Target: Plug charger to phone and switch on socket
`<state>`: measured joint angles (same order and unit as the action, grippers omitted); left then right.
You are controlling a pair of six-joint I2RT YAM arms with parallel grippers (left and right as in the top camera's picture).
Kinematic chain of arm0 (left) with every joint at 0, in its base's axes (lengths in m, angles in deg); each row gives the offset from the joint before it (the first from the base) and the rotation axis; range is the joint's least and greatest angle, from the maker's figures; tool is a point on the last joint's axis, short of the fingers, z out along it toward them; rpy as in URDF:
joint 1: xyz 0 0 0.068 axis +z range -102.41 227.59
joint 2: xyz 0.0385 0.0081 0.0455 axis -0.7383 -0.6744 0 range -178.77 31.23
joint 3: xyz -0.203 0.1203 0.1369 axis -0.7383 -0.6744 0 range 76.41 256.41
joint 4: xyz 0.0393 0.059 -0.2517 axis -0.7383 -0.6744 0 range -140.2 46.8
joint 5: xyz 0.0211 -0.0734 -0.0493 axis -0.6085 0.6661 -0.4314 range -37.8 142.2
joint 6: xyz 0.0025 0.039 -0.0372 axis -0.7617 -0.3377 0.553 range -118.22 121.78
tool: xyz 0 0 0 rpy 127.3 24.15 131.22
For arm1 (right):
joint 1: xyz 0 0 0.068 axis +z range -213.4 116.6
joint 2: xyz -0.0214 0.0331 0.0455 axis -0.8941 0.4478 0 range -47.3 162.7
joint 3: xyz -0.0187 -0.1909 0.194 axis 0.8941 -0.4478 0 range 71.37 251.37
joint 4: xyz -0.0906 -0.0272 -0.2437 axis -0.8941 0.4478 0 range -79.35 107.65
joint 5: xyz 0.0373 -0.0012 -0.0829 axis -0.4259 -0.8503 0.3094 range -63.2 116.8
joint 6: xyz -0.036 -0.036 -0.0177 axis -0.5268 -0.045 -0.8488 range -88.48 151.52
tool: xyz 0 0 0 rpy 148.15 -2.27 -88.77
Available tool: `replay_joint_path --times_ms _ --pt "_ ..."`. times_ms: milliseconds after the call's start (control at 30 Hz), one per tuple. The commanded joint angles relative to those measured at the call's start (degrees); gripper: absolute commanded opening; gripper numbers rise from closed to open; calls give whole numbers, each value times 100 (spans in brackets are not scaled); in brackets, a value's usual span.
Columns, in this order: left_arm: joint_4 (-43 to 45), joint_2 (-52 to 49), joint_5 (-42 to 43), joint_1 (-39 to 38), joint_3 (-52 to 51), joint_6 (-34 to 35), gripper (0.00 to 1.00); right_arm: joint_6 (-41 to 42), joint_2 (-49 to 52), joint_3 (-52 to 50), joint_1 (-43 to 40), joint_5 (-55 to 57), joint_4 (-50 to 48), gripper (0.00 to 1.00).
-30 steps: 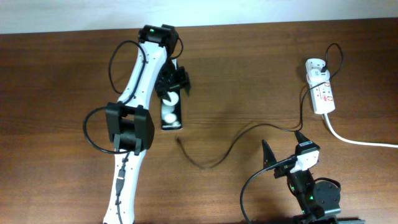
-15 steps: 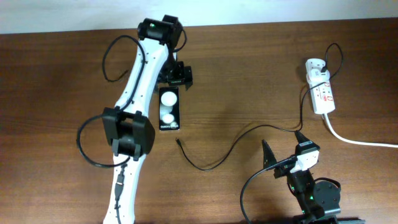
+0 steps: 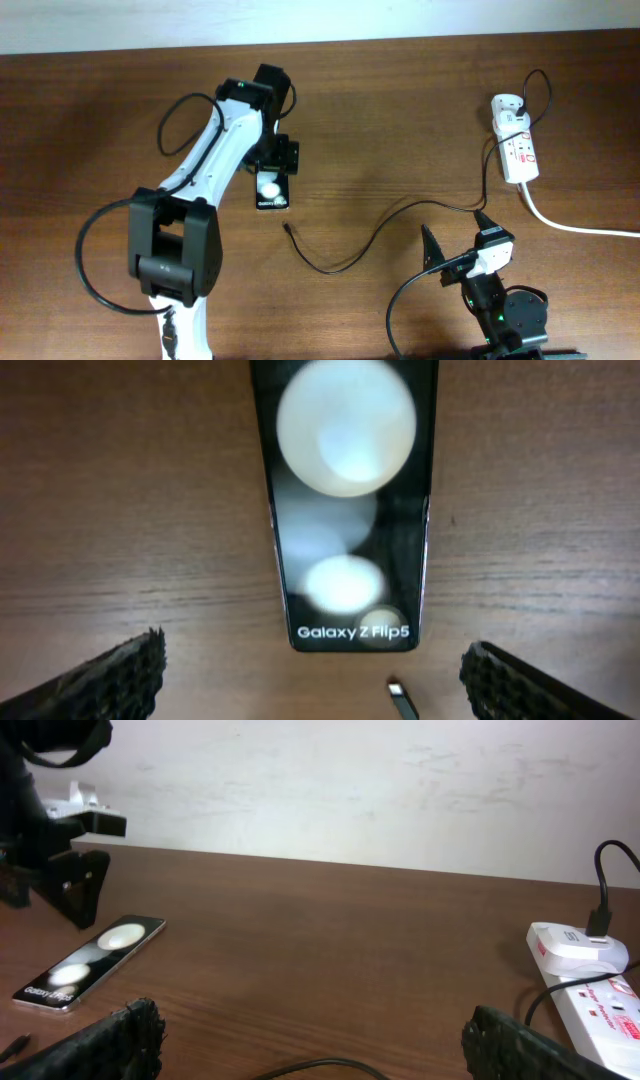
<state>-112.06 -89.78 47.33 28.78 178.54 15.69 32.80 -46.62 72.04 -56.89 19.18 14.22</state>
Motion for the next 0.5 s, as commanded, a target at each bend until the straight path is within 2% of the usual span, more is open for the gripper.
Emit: replay_joint_path --times_ms 0,67,167,267,467 --pt "485 210 323 7 -426 -144 99 -22 -50 -35 -15 -76 13 99" --pt "717 210 317 7 -584 302 99 -22 -50 -35 -15 -76 13 98" --pt "951 208 319 7 -730 356 99 -22 -48 -35 -15 -76 13 99" --pt "1307 205 319 7 -1102 796 99 -22 -50 -35 -15 -76 13 99" --pt "1788 188 295 4 -1351 951 99 -22 -50 -35 -15 -76 13 99"
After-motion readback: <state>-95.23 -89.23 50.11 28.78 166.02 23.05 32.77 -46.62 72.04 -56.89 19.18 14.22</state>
